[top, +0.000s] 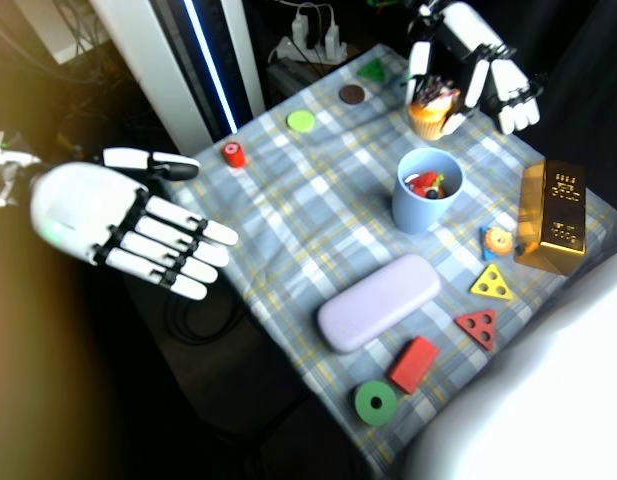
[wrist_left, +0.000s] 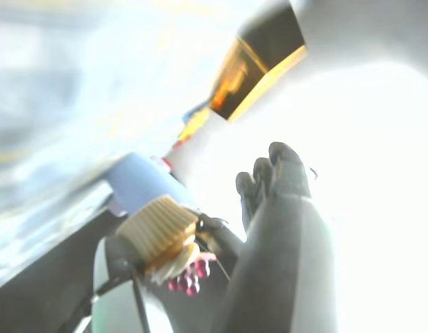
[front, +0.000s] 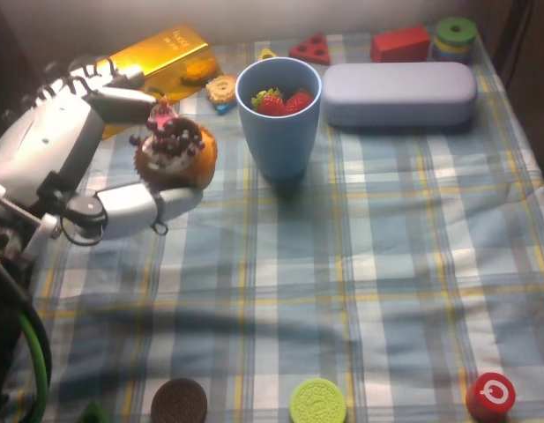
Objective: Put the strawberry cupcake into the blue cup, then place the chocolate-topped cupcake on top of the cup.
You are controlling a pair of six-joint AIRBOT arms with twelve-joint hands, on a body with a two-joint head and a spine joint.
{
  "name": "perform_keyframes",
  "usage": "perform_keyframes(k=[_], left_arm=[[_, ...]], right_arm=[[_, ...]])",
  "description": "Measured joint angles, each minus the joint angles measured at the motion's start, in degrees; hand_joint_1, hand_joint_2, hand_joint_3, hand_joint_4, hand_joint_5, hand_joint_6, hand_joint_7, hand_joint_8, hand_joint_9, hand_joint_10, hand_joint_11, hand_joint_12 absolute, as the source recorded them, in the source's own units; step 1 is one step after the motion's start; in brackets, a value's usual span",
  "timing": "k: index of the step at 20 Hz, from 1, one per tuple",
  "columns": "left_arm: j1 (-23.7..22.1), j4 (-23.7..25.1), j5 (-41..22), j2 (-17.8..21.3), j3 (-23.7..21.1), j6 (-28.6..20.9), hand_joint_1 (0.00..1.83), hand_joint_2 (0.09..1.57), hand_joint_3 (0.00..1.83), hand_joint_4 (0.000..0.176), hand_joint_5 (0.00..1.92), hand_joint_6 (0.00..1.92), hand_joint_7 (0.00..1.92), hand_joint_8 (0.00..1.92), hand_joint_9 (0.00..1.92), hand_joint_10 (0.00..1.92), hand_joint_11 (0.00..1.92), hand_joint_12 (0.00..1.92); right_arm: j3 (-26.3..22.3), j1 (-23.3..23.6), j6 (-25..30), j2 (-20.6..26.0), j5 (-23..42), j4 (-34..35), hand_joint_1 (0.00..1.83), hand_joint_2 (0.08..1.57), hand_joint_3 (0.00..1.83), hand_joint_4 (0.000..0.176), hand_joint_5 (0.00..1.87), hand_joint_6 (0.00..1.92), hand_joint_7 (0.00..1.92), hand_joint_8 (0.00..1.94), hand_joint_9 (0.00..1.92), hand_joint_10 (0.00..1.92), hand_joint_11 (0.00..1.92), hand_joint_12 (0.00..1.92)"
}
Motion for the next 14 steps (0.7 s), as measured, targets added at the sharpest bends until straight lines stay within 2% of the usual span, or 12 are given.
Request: perform_keyframes(k=[1, 3, 5, 6, 7, 10, 11, 12, 13, 14], left_arm=[[-0.5, 0.4, -0.2, 0.0, 0.0, 0.0, 1.05, 1.06, 0.00, 0.176, 1.08, 0.80, 0.41, 0.00, 0.26, 0.00, 0.00, 0.47], [-2.1, 1.8, -0.3, 0.0, 0.4, 0.0, 1.04, 1.08, 0.00, 0.176, 1.04, 0.87, 0.39, 0.00, 0.26, 0.00, 0.00, 0.61], [-4.3, 3.5, -0.3, 0.0, 1.4, 0.0, 1.07, 1.04, 0.00, 0.176, 1.12, 0.73, 0.41, 0.00, 0.25, 0.00, 0.00, 0.37], [-5.3, 4.4, -0.1, 0.0, 2.0, 0.0, 1.07, 1.04, 0.00, 0.176, 1.12, 0.73, 0.41, 0.00, 0.25, 0.00, 0.00, 0.37], [-6.4, 5.2, 0.0, -0.2, 2.6, 0.0, 1.06, 1.05, 0.00, 0.176, 1.11, 0.76, 0.39, 0.00, 0.29, 0.00, 0.00, 0.58], [-8.5, 5.5, 1.5, -1.7, 4.5, 0.0, 1.06, 1.06, 0.00, 0.176, 1.09, 0.79, 0.38, 0.00, 0.32, 0.01, 0.00, 0.65], [-9.7, 5.6, 2.5, -2.7, 5.6, 0.0, 1.06, 1.06, 0.00, 0.176, 1.08, 0.80, 0.38, 0.00, 0.33, 0.00, 0.00, 0.68], [-10.4, 5.8, 3.4, -3.2, 6.3, 0.1, 1.06, 1.06, 0.00, 0.176, 1.08, 0.80, 0.38, 0.00, 0.33, 0.00, 0.00, 0.68], [-11.8, 6.3, 4.4, -3.7, 7.0, 0.0, 1.06, 1.05, 0.00, 0.176, 1.09, 0.78, 0.37, 0.00, 0.34, 0.00, 0.02, 0.78], [-12.9, 7.1, 5.4, -4.2, 7.7, 0.0, 1.06, 1.05, 0.00, 0.176, 1.09, 0.78, 0.37, 0.00, 0.34, 0.00, 0.02, 0.78]], right_arm=[[0.0, 0.0, 0.0, -0.1, 0.0, 0.0, 0.12, 1.01, 0.00, 0.000, 0.05, 0.00, 0.12, 0.00, 0.04, 0.01, 0.00, 0.18], [0.0, -0.1, 0.0, -0.3, 0.0, 0.4, 0.09, 1.00, 0.00, 0.000, 0.04, 0.00, 0.09, 0.00, 0.01, 0.01, 0.00, 0.01], [0.0, -0.3, 0.0, -0.3, 0.0, 0.4, 0.08, 1.03, 0.01, 0.000, 0.06, 0.00, 0.10, 0.00, 0.00, 0.00, 0.00, 0.00], [0.0, -0.3, 0.0, -0.3, 0.0, 0.5, 0.08, 1.03, 0.01, 0.000, 0.06, 0.00, 0.10, 0.00, 0.00, 0.00, 0.00, 0.00], [0.0, -0.3, 0.0, -0.4, 0.0, 0.6, 0.09, 1.04, 0.01, 0.000, 0.06, 0.01, 0.10, 0.00, 0.00, 0.00, 0.00, 0.00], [0.0, -0.6, 0.0, -0.9, 0.1, 0.8, 0.11, 1.03, 0.01, 0.000, 0.05, 0.00, 0.09, 0.00, 0.00, 0.00, 0.00, 0.00], [0.0, -1.0, 0.0, -0.9, 0.1, 0.8, 0.13, 1.05, 0.01, 0.000, 0.05, 0.00, 0.08, 0.00, 0.00, 0.00, 0.08, 0.04], [0.0, -1.1, 0.0, -0.9, 0.0, 0.7, 0.13, 1.05, 0.01, 0.000, 0.05, 0.00, 0.08, 0.00, 0.00, 0.00, 0.08, 0.04], [0.0, -1.1, 0.0, -1.0, 0.0, 1.2, 0.14, 1.05, 0.00, 0.000, 0.05, 0.00, 0.06, 0.00, 0.01, 0.00, 0.07, 0.04], [-0.1, -1.7, 0.0, -1.0, 0.4, 1.7, 0.14, 1.05, 0.00, 0.000, 0.05, 0.00, 0.06, 0.00, 0.01, 0.00, 0.07, 0.04]])
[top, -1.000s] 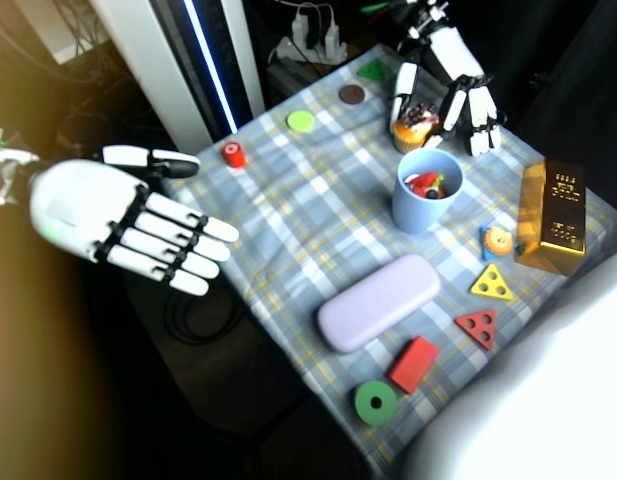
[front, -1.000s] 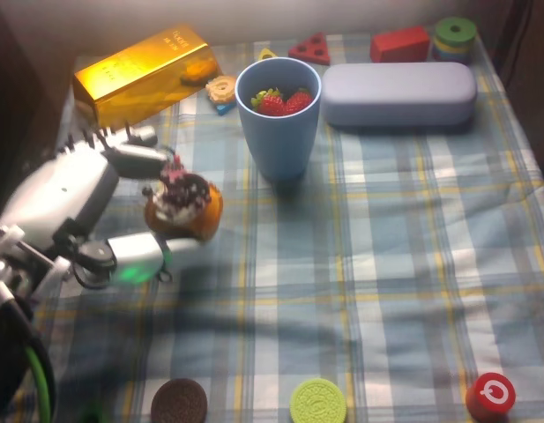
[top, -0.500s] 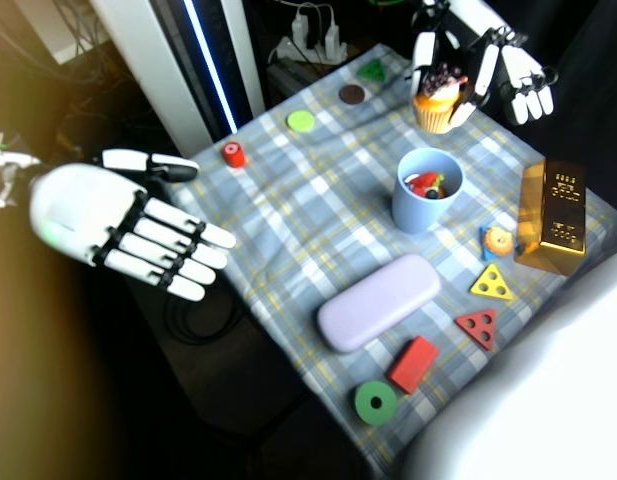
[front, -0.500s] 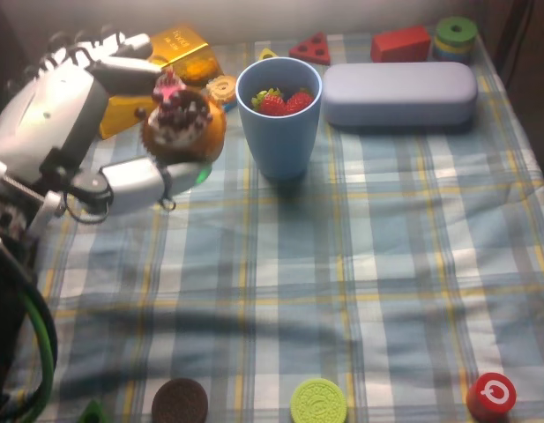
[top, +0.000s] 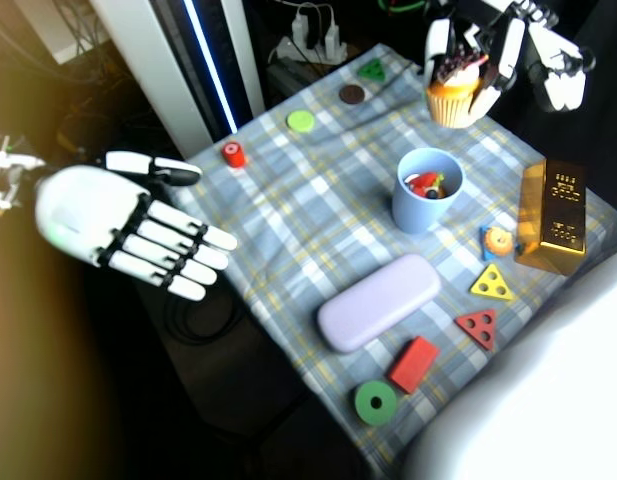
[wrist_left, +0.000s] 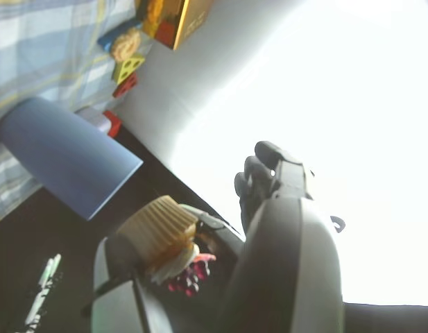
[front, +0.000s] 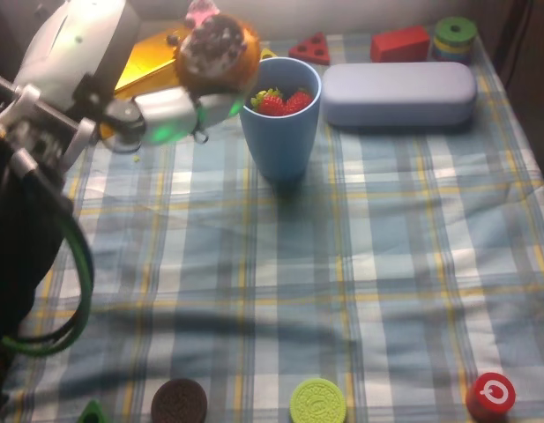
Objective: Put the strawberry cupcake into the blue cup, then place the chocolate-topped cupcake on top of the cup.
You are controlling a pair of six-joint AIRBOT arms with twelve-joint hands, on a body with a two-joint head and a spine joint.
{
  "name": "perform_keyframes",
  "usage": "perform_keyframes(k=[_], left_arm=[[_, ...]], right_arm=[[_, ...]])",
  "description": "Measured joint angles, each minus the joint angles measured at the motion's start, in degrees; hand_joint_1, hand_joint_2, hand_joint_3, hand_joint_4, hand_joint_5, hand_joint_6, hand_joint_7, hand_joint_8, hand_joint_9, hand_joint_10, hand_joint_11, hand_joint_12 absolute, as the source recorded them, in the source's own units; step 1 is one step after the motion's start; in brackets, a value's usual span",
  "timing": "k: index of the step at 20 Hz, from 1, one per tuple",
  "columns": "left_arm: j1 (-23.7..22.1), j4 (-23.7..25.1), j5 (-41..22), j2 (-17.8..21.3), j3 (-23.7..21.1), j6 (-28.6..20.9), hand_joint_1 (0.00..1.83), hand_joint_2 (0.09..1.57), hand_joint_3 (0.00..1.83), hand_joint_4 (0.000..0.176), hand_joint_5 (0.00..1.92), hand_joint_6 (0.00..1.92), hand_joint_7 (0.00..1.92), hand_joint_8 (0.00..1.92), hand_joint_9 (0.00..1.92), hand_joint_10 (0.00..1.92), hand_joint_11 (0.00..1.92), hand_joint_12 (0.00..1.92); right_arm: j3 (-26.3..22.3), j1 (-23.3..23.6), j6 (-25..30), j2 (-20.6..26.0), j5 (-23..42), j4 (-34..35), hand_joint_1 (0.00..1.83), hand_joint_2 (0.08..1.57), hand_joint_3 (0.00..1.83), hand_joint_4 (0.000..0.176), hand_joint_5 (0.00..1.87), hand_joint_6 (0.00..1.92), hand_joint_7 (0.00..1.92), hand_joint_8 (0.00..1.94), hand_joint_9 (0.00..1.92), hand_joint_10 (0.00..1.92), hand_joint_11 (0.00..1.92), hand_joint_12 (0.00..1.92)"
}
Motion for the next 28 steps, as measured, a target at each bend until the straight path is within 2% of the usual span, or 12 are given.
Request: perform_keyframes(k=[6, 7, 9, 12, 17, 18, 19, 21, 23, 25, 27, 28], left_arm=[[-2.8, 1.2, 3.7, -2.4, 2.8, 0.0, 1.04, 1.08, 0.00, 0.176, 1.04, 0.87, 0.34, 0.00, 0.28, 0.01, 0.00, 0.58], [-3.5, 1.4, 4.3, -2.9, 3.6, 0.0, 1.04, 1.07, 0.00, 0.176, 1.05, 0.85, 0.35, 0.00, 0.28, 0.00, 0.00, 0.57], [-4.5, 1.8, 4.3, -3.6, 4.7, 0.0, 1.04, 1.07, 0.00, 0.176, 1.05, 0.85, 0.38, 0.00, 0.33, 0.00, 0.00, 0.79], [-4.8, 1.7, 5.4, -5.3, 5.7, -1.1, 1.02, 1.10, 0.00, 0.176, 0.99, 0.95, 0.33, 0.00, 0.29, 0.01, 0.00, 0.65], [-4.5, 1.8, 6.7, -6.0, 8.5, -9.5, 1.01, 1.11, 0.00, 0.176, 0.96, 1.00, 0.30, 0.00, 0.24, 0.00, 0.00, 0.42], [-4.4, 1.7, 6.6, -6.0, 8.7, -10.7, 0.91, 1.05, 0.00, 0.123, 0.85, 0.39, 0.28, 0.01, 0.23, 0.01, 0.00, 0.41], [-4.2, 1.7, 6.6, -6.0, 8.7, -10.9, 0.90, 1.02, 0.00, 0.088, 0.89, 0.13, 0.28, 0.00, 0.24, 0.00, 0.00, 0.45], [-4.0, 2.2, 7.1, -6.0, 8.7, -11.0, 0.88, 1.01, 0.00, 0.072, 0.91, 0.02, 0.27, 0.00, 0.23, 0.00, 0.00, 0.39], [-4.0, 2.4, 7.2, -6.0, 8.7, -11.0, 0.90, 1.00, 0.00, 0.097, 0.90, 0.00, 0.27, 0.00, 0.23, 0.00, 0.00, 0.44], [-4.0, 2.4, 7.4, -6.0, 8.7, -11.0, 0.91, 0.99, 0.00, 0.083, 0.90, 0.00, 0.28, 0.00, 0.24, 0.00, 0.00, 0.44], [-4.0, 2.4, 7.5, -6.0, 8.7, -11.0, 0.89, 0.99, 0.00, 0.093, 0.90, 0.00, 0.28, 0.00, 0.24, 0.01, 0.00, 0.43], [-4.0, 2.7, 7.5, -6.0, 8.7, -11.0, 0.87, 0.98, 0.00, 0.124, 0.90, 0.00, 0.27, 0.00, 0.24, 0.00, 0.00, 0.43]], right_arm=[[-0.1, -0.8, 0.2, -1.7, 0.6, 0.7, 0.18, 1.05, 0.00, 0.000, 0.04, 0.01, 0.02, 0.01, 0.02, 0.01, 0.13, 0.07], [-0.1, -0.9, 0.3, -1.7, 0.6, 0.4, 0.15, 1.05, 0.00, 0.000, 0.02, 0.00, 0.03, 0.00, 0.07, 0.01, 0.07, 0.40], [-0.1, -1.4, 0.6, -1.6, 1.1, 0.5, 0.15, 1.04, 0.00, 0.000, 0.02, 0.00, 0.06, 0.00, 0.11, 0.01, 0.00, 0.70], [-0.1, -1.4, 0.9, -1.6, 1.4, 0.8, 0.14, 1.04, 0.00, 0.000, 0.06, 0.00, 0.11, 0.01, 0.11, 0.00, 0.00, 0.47], [-0.1, -2.2, 1.8, -1.6, 2.1, 0.8, 0.16, 1.03, 0.00, 0.000, 0.04, 0.00, 0.11, 0.00, 0.10, 0.00, 0.00, 0.50], [-0.1, -2.2, 1.8, -1.6, 2.2, 0.9, 0.16, 1.02, 0.00, 0.000, 0.05, 0.00, 0.10, 0.00, 0.09, 0.00, 0.00, 0.51], [-0.1, -2.2, 1.8, -1.6, 2.3, 0.9, 0.15, 1.02, 0.00, 0.000, 0.07, 0.01, 0.11, 0.01, 0.11, 0.01, 0.00, 0.52], [-0.1, -2.2, 1.8, -1.6, 2.3, 0.8, 0.14, 1.03, 0.00, 0.000, 0.07, 0.00, 0.12, 0.00, 0.13, 0.01, 0.00, 0.57], [-0.1, -2.2, 1.8, -1.6, 2.3, 0.9, 0.13, 1.04, 0.00, 0.000, 0.07, 0.00, 0.13, 0.00, 0.14, 0.01, 0.00, 0.52], [0.0, -2.2, 1.8, -1.6, 2.3, 0.9, 0.13, 1.03, 0.00, 0.003, 0.07, 0.00, 0.12, 0.00, 0.13, 0.00, 0.00, 0.52], [0.0, -2.2, 1.8, -1.6, 2.3, 0.9, 0.14, 1.04, 0.00, 0.002, 0.07, 0.00, 0.11, 0.00, 0.13, 0.00, 0.00, 0.53], [0.0, -2.2, 1.8, -1.6, 2.3, 0.9, 0.15, 1.04, 0.00, 0.000, 0.08, 0.00, 0.06, 0.00, 0.05, 0.01, 0.00, 0.32]])
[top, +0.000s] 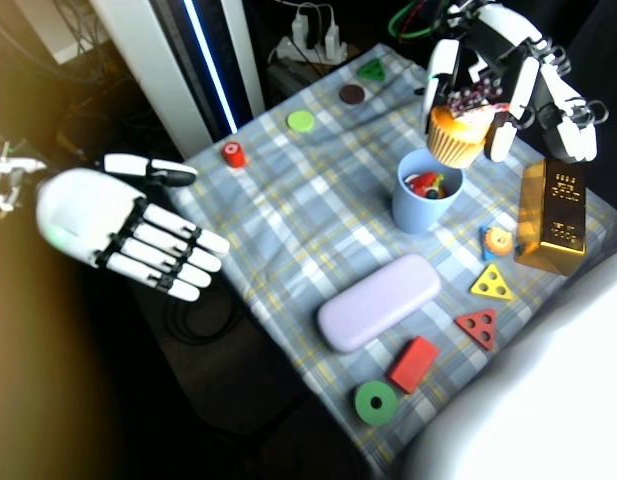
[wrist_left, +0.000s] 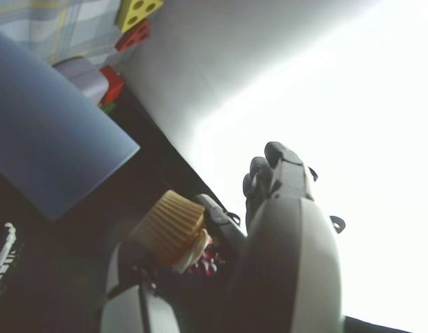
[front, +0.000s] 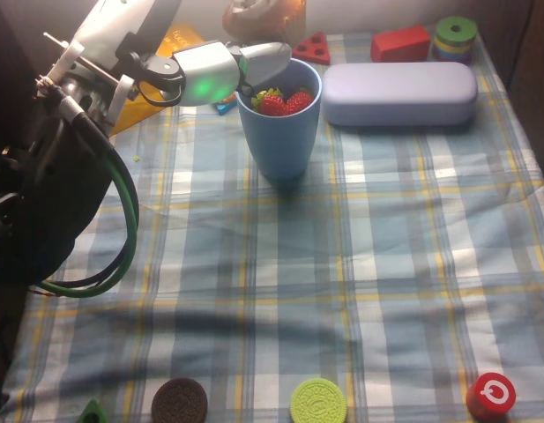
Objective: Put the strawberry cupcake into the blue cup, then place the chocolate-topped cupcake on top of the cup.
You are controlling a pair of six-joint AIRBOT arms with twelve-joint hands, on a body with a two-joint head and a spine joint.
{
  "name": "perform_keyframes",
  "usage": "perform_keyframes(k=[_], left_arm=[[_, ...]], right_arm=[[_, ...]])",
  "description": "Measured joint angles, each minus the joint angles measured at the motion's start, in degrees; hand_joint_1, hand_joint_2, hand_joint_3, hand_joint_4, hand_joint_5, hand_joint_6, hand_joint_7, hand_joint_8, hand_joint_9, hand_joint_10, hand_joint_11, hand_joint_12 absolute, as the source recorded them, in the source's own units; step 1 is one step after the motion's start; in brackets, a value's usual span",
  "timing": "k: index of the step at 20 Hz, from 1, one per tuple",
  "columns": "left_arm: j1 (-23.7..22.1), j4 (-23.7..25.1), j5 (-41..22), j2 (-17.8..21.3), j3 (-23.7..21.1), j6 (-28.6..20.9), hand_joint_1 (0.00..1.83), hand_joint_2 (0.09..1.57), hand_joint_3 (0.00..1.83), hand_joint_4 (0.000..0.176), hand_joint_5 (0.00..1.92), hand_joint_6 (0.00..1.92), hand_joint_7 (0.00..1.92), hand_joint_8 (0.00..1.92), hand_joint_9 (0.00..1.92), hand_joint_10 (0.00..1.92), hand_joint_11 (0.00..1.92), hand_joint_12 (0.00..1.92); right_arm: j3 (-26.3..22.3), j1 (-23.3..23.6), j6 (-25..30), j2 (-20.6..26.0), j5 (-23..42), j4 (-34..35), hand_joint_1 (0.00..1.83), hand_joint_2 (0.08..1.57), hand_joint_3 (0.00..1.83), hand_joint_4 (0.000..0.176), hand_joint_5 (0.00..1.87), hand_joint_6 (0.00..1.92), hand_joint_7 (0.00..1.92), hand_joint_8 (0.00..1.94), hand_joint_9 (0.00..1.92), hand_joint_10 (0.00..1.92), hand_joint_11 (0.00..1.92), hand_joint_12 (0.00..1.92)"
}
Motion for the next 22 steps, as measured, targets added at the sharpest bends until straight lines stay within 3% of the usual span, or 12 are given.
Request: perform_keyframes(k=[5, 6, 10, 14, 17, 18, 19, 20, 22], left_arm=[[0.0, 1.5, 0.8, 0.0, -0.2, 0.0, 0.94, 0.97, 0.00, 0.129, 0.89, 0.00, 0.29, 0.00, 0.27, 0.01, 0.00, 0.54], [0.1, 1.6, 0.9, 0.0, -0.5, 0.0, 0.86, 0.98, 0.00, 0.121, 0.89, 0.00, 0.29, 0.00, 0.29, 0.01, 0.00, 0.55], [0.3, 2.0, 2.4, 0.1, -0.8, -0.2, 0.88, 0.99, 0.00, 0.116, 0.85, 0.00, 0.27, 0.00, 0.27, 0.00, 0.00, 0.52], [0.4, 2.1, 2.5, 0.1, -0.8, -0.2, 0.87, 1.00, 0.00, 0.135, 0.83, 0.00, 0.27, 0.00, 0.26, 0.00, 0.00, 0.48], [1.1, 1.8, 2.8, 0.1, -0.8, -0.2, 0.86, 0.99, 0.00, 0.124, 0.82, 0.00, 0.26, 0.00, 0.26, 0.00, 0.00, 0.50], [1.1, 1.6, 3.0, 0.1, -0.8, -0.2, 0.90, 1.01, 0.01, 0.140, 0.79, 0.00, 0.25, 0.00, 0.25, 0.00, 0.00, 0.50], [1.1, 1.7, 3.0, 0.2, -0.8, -0.2, 0.99, 1.02, 0.01, 0.143, 0.78, 0.00, 0.25, 0.00, 0.25, 0.00, 0.00, 0.50], [1.1, 1.9, 2.9, 0.4, -0.8, -0.2, 0.97, 1.02, 0.00, 0.124, 0.79, 0.00, 0.25, 0.00, 0.25, 0.00, 0.00, 0.51], [1.1, 1.4, 2.9, 0.5, -0.8, -0.2, 0.93, 1.01, 0.00, 0.121, 0.78, 0.00, 0.25, 0.00, 0.25, 0.00, 0.00, 0.52]], right_arm=[[0.2, -0.1, 0.1, -0.1, 0.0, 0.0, 0.15, 1.04, 0.00, 0.000, 0.08, 0.00, 0.06, 0.00, 0.05, 0.00, 0.00, 0.38], [0.2, -0.1, 0.2, -0.1, 0.0, 0.0, 0.15, 1.04, 0.00, 0.001, 0.07, 0.00, 0.05, 0.00, 0.02, 0.01, 0.00, 0.27], [0.2, -0.5, 0.4, -0.2, 0.0, 0.0, 0.11, 1.02, 0.00, 0.000, 0.07, 0.00, 0.04, 0.00, 0.01, 0.00, 0.00, 0.15], [0.2, -0.5, 0.4, -0.2, 0.0, 0.0, 0.11, 1.02, 0.00, 0.000, 0.07, 0.00, 0.03, 0.00, 0.00, 0.00, 0.00, 0.06], [0.2, -0.5, 0.4, -0.2, 0.0, 0.0, 0.11, 1.02, 0.00, 0.001, 0.06, 0.00, 0.02, 0.00, 0.00, 0.00, 0.00, 0.06], [0.2, -0.5, 0.3, -0.2, 0.0, 0.0, 0.09, 1.01, 0.00, 0.009, 0.07, 0.00, 0.04, 0.01, 0.00, 0.00, 0.00, 0.06], [0.2, -0.5, 0.4, -0.2, 0.0, 0.0, 0.09, 1.00, 0.00, 0.016, 0.07, 0.00, 0.04, 0.01, 0.00, 0.00, 0.00, 0.06], [0.2, -0.5, 0.4, -0.2, 0.0, 0.0, 0.09, 1.00, 0.00, 0.002, 0.07, 0.01, 0.05, 0.01, 0.00, 0.00, 0.00, 0.06], [0.2, -0.7, 0.4, -0.2, 0.0, 0.1, 0.09, 0.98, 0.00, 0.007, 0.07, 0.00, 0.04, 0.00, 0.00, 0.00, 0.00, 0.04]])
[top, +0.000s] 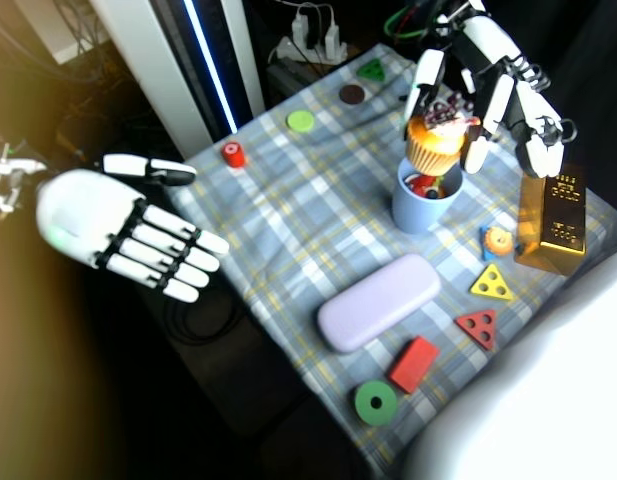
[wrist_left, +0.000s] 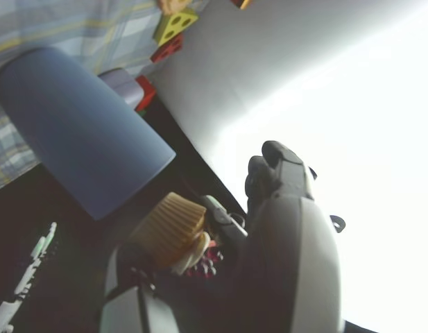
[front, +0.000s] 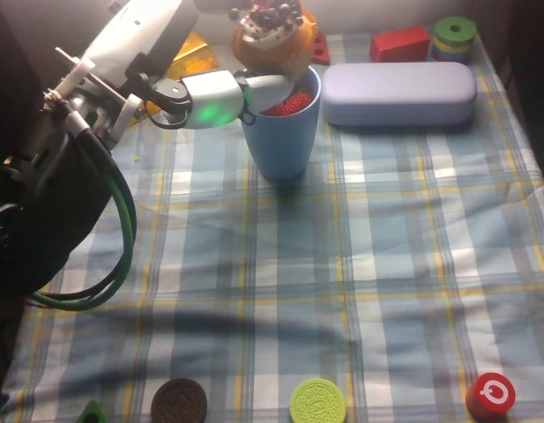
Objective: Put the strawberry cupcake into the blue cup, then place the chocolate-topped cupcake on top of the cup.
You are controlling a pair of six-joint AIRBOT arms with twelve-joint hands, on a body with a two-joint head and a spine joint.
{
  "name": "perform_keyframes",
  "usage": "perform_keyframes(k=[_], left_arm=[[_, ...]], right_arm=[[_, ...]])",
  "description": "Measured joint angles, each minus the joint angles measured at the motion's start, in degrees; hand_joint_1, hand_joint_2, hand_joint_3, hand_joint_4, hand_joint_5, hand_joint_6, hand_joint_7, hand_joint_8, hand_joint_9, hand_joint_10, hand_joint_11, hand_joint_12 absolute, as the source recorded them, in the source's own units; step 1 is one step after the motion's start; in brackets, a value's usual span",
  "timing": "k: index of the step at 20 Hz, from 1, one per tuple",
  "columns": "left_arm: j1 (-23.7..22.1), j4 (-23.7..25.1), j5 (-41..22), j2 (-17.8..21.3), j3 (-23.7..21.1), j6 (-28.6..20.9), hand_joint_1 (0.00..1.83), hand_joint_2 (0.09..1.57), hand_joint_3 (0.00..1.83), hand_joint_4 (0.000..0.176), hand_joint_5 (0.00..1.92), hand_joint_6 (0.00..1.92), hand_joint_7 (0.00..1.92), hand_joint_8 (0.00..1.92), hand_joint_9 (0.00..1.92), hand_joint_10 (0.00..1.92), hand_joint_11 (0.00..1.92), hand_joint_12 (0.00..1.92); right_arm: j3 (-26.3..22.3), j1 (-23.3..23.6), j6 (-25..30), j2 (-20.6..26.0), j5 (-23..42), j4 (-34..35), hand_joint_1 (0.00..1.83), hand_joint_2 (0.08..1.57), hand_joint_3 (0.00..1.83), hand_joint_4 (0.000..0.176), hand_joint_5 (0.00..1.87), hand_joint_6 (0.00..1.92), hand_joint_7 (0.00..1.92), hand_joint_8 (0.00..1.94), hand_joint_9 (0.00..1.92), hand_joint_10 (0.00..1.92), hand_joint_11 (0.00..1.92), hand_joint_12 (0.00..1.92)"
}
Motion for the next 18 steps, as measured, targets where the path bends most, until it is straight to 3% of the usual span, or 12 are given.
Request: perform_keyframes(k=[2, 3, 6, 8, 9, 11, 15, 16, 17, 18], left_arm=[[0.0, 0.1, 0.1, 0.0, 0.0, 0.0, 0.93, 0.92, 0.00, 0.124, 0.75, 0.00, 0.23, 0.00, 0.24, 0.00, 0.00, 0.49], [0.0, 0.1, 0.1, 0.0, 0.0, 0.0, 0.90, 0.89, 0.00, 0.119, 0.75, 0.00, 0.24, 0.00, 0.24, 0.00, 0.00, 0.50], [0.0, 0.1, 0.1, 0.0, 0.0, 0.0, 0.93, 0.88, 0.00, 0.119, 0.73, 0.00, 0.24, 0.00, 0.23, 0.00, 0.00, 0.50], [0.0, 0.1, 0.1, 0.0, 0.0, 0.0, 0.97, 0.87, 0.00, 0.121, 0.70, 0.00, 0.23, 0.00, 0.22, 0.00, 0.00, 0.50], [0.0, 0.1, 0.1, 0.0, 0.0, 0.0, 0.94, 0.86, 0.00, 0.128, 0.68, 0.00, 0.23, 0.00, 0.23, 0.00, 0.01, 0.51], [0.0, 0.2, 0.1, 0.0, 0.0, 0.0, 0.91, 0.85, 0.00, 0.136, 0.67, 0.00, 0.23, 0.00, 0.23, 0.00, 0.00, 0.53], [0.0, 0.2, 0.1, 0.0, 0.0, 0.0, 0.79, 0.88, 0.00, 0.140, 0.68, 0.00, 0.22, 0.00, 0.23, 0.00, 0.00, 0.52], [0.0, 0.2, 0.1, 0.0, 0.0, 0.0, 0.78, 0.88, 0.00, 0.153, 0.67, 0.00, 0.23, 0.00, 0.24, 0.00, 0.00, 0.51], [0.0, 0.2, 0.1, 0.0, 0.0, 0.0, 0.75, 0.89, 0.01, 0.165, 0.63, 0.00, 0.22, 0.00, 0.24, 0.00, 0.00, 0.50], [0.0, 0.2, 0.1, 0.0, 0.0, 0.0, 0.73, 0.91, 0.01, 0.165, 0.60, 0.00, 0.22, 0.00, 0.22, 0.00, 0.00, 0.45]], right_arm=[[0.0, 0.0, 0.2, 0.0, -0.1, 0.0, 0.08, 0.98, 0.00, 0.005, 0.06, 0.00, 0.06, 0.01, 0.01, 0.00, 0.00, 0.04], [0.0, 0.0, 0.3, 0.0, 0.0, -0.1, 0.10, 0.97, 0.00, 0.020, 0.04, 0.00, 0.07, 0.01, 0.00, 0.00, 0.00, 0.01], [0.1, 0.0, 0.3, -0.2, 0.0, 0.1, 0.08, 0.99, 0.01, 0.008, 0.05, 0.00, 0.06, 0.01, 0.01, 0.00, 0.01, 0.01], [0.0, 0.0, 0.3, -0.3, 0.0, 0.0, 0.08, 0.98, 0.00, 0.030, 0.04, 0.00, 0.05, 0.00, 0.00, 0.00, 0.01, 0.00], [0.1, 0.0, 0.4, -0.3, 0.0, -0.1, 0.08, 0.98, 0.00, 0.019, 0.05, 0.00, 0.06, 0.01, 0.01, 0.00, 0.01, 0.00], [0.1, 0.0, 0.4, -0.3, 0.0, 0.0, 0.08, 0.98, 0.00, 0.037, 0.04, 0.00, 0.05, 0.00, 0.01, 0.00, 0.01, 0.01], [0.1, 0.0, 0.6, -0.3, 0.0, 0.0, 0.08, 0.99, 0.00, 0.018, 0.06, 0.01, 0.04, 0.00, 0.01, 0.00, 0.02, 0.01], [0.1, -0.1, 0.6, -0.3, 0.0, 0.0, 0.07, 0.99, 0.00, 0.028, 0.06, 0.01, 0.04, 0.00, 0.01, 0.00, 0.02, 0.01], [0.1, -0.1, 0.6, -0.3, 0.0, 0.0, 0.07, 0.99, 0.00, 0.027, 0.06, 0.01, 0.04, 0.00, 0.00, 0.00, 0.02, 0.01], [0.1, -0.1, 0.6, -0.3, 0.0, 0.0, 0.08, 0.98, 0.00, 0.045, 0.06, 0.00, 0.03, 0.00, 0.00, 0.00, 0.01, 0.01]])
